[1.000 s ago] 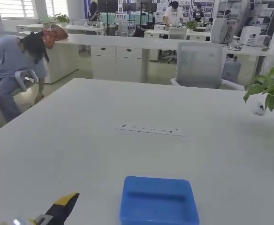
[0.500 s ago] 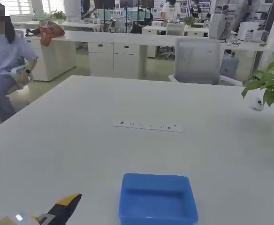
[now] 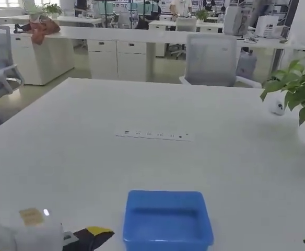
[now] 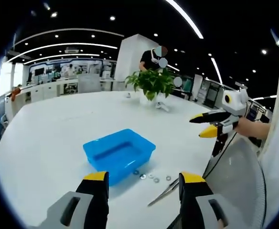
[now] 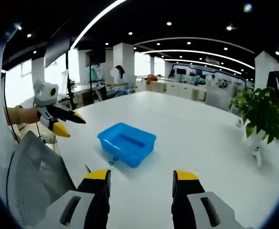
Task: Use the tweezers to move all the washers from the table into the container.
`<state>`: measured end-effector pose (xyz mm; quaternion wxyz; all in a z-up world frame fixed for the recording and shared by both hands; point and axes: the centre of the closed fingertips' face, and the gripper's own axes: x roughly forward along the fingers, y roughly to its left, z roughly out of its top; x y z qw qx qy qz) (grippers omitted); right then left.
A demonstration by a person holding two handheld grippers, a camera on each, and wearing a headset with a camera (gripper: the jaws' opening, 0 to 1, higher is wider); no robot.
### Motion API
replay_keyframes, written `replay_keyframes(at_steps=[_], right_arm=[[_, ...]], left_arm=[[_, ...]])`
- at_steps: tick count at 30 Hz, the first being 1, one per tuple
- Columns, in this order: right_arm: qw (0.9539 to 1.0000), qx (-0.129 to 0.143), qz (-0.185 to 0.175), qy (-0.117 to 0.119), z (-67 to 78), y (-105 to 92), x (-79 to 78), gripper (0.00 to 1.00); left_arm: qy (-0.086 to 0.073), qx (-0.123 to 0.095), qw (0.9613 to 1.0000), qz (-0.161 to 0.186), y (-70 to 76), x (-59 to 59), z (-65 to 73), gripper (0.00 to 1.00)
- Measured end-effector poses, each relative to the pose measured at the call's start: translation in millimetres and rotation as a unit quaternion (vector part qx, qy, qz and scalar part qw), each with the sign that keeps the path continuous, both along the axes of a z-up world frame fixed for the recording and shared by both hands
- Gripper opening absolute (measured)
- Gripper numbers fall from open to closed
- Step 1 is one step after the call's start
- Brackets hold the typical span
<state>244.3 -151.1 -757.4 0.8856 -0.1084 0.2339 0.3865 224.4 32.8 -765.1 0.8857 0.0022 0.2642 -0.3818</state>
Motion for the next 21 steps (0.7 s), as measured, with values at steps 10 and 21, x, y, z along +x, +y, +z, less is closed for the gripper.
replay_keyframes(at_steps=[10, 21], right_arm=[[0.9957, -0.001, 0.090, 0.022, -13.5, 51.1, 6.9, 0.36], [0.9718, -0.074, 0.216, 0.059, -50.5, 84.0, -19.4, 0.28]], left_arm=[[0.052, 0.036, 0.9943, -0.086, -14.5, -13.6, -28.9, 0.42], [0.066, 0.123, 0.9733, -0.182, -21.4, -28.0, -69.9, 0.30]])
